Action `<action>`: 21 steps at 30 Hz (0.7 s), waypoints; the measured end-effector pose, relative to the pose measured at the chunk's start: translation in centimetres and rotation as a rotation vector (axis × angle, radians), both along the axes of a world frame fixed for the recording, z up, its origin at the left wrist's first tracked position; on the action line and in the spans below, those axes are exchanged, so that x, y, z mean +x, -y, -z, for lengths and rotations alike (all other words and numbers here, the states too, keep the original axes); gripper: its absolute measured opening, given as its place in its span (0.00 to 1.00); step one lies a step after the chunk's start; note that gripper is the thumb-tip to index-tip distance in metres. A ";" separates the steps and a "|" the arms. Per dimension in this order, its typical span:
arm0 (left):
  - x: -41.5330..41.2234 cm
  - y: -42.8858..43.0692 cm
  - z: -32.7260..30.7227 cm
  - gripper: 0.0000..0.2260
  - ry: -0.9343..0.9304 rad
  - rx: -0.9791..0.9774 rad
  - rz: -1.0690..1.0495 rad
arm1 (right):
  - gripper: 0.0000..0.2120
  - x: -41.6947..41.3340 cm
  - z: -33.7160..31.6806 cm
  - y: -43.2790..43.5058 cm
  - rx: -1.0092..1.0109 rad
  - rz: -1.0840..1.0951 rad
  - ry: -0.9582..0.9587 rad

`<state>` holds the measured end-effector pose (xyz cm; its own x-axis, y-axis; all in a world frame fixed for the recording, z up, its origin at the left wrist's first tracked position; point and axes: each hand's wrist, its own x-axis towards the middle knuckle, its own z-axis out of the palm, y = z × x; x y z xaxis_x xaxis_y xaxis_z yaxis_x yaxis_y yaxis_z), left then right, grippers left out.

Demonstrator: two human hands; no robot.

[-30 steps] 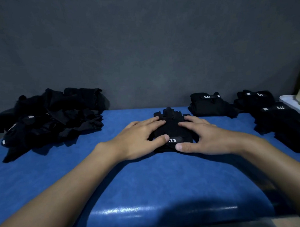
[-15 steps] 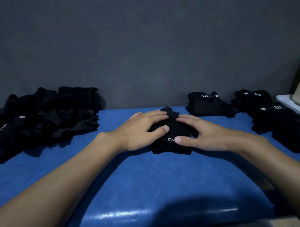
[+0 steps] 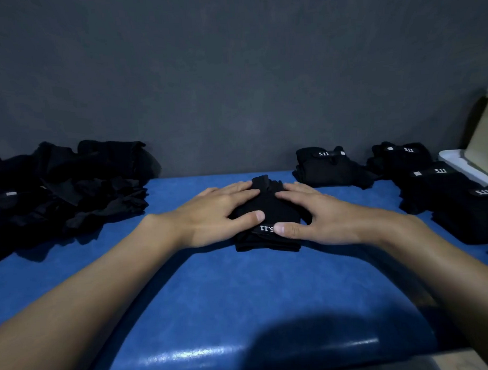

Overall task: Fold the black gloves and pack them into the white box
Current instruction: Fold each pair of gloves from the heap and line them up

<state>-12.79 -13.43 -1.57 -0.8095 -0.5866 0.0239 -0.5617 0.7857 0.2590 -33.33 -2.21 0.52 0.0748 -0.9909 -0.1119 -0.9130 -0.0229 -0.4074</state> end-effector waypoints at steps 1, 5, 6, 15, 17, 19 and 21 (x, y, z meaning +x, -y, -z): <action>0.1 0.1 -0.1 0.42 -0.045 0.030 -0.008 | 0.48 -0.2 0.1 0.0 -0.031 0.016 0.045; 0.5 -0.4 -1.0 0.38 -0.141 0.045 0.032 | 0.45 -0.9 0.4 -0.1 -0.110 0.026 0.160; 0.5 -0.6 -1.2 0.37 -0.142 0.023 0.054 | 0.43 -0.9 0.5 -0.2 -0.110 0.015 0.168; 1.8 -1.6 0.0 0.40 -0.029 0.076 0.051 | 0.37 -0.9 0.6 -0.5 0.014 -0.010 0.032; 2.0 -1.8 -0.1 0.38 -0.005 0.077 0.043 | 0.39 -0.8 0.5 -0.5 0.031 -0.020 0.024; 2.1 -2.0 -0.1 0.37 0.021 0.064 0.042 | 0.43 -0.8 0.5 -0.6 0.025 -0.021 0.041; 2.2 -2.2 -0.1 0.36 0.017 0.042 0.049 | 0.43 -0.8 0.5 -0.6 -0.021 -0.023 0.088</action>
<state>-10.61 -11.26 -1.45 -0.8373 -0.5466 -0.0139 -0.5276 0.8011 0.2827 -34.15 -1.57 -0.01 0.1059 -0.9909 -0.0831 -0.8727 -0.0525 -0.4855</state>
